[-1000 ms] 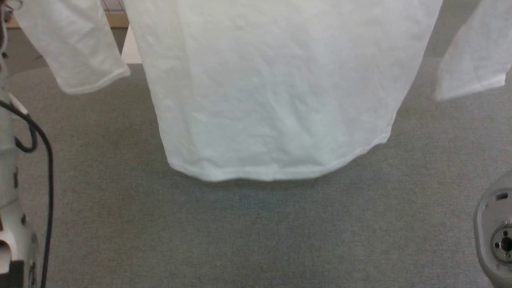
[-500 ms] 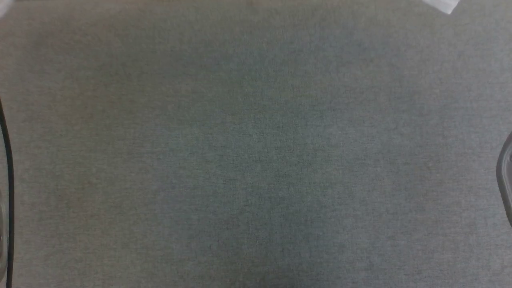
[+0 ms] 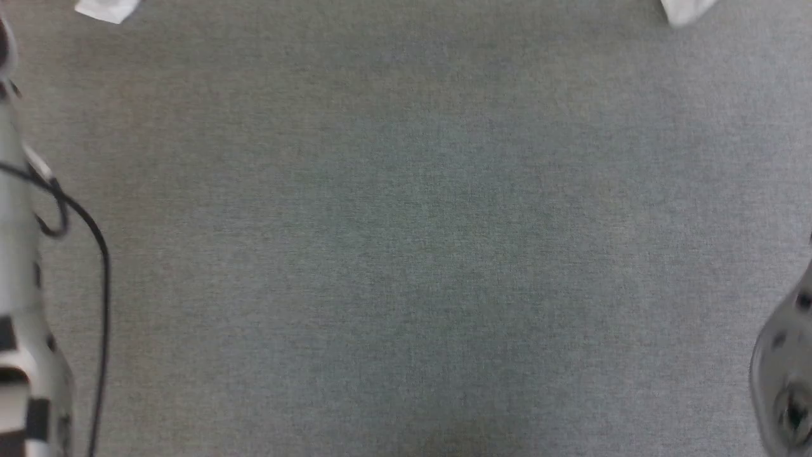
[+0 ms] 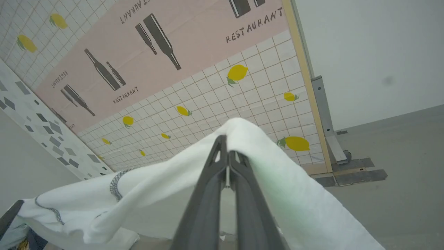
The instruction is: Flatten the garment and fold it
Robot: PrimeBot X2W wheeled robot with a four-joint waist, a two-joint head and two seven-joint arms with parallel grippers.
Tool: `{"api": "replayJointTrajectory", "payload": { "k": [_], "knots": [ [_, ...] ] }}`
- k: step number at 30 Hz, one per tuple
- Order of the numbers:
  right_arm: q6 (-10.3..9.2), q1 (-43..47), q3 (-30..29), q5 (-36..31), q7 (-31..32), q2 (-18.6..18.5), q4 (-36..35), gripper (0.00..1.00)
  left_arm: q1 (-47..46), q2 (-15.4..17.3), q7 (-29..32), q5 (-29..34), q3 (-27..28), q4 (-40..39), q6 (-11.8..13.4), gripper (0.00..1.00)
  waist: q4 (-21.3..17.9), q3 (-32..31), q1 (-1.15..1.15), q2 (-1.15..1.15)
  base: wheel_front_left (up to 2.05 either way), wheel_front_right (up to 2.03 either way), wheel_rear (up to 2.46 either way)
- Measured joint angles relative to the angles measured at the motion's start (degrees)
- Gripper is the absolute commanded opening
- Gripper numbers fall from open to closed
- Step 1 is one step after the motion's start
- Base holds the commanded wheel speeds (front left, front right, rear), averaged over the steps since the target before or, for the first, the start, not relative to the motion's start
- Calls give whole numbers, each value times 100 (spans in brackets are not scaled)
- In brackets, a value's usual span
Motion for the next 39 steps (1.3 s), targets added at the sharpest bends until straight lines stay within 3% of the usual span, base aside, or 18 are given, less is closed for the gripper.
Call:
{"api": "replayJointTrajectory", "payload": {
  "k": [8, 14, 17, 22, 27, 33, 38, 39],
  "knots": [
    [2, 3201, 18, 545, -303, 132, -1450, 0, 2533, -357, -472, -321, 232, -667, 69, 0, 122, -659, -2, 0, 0, 0, 0],
    [4, 5602, -116, 581, -528, 241, -1748, 0, 4874, -1027, -482, -693, 341, -1221, 449, 0, 220, -1401, -2, 0, 0, 0, 0],
    [4, 6300, -104, 398, -552, 256, -1736, 0, 5684, -1215, -400, -839, 400, -1382, 657, 0, 258, -1689, -2, 0, 0, 0, 0],
    [11, 7049, -163, 68, -320, 291, -1758, 0, 6694, -1306, 21, -1004, 544, -1526, 981, 0, 302, -2083, -2, 0, 0, 0, 0],
    [52, 7775, -421, -320, 558, 341, -2206, 0, 7445, -1284, 693, -1249, 642, -1975, 1323, 0, 329, -2384, -2, 0, 0, 0, 0],
    [55, 8087, -460, -845, 1561, 335, -2873, 0, 7821, -989, 1440, -1107, 412, -2458, 1736, 0, 303, -2517, -2, 0, 0, 0, 0],
    [42, 8049, -21, -1179, 1859, 263, -2527, 0, 7704, -961, 1580, -932, 157, -2265, 1817, 0, 276, -2508, -2, 0, 0, 0, 0],
    [40, 8044, 53, -1202, 1889, 252, -2379, 0, 7659, -982, 1613, -936, 130, -2182, 1818, 30, 269, -2510, -2, 0, 0, 0, 0]
  ]
}}
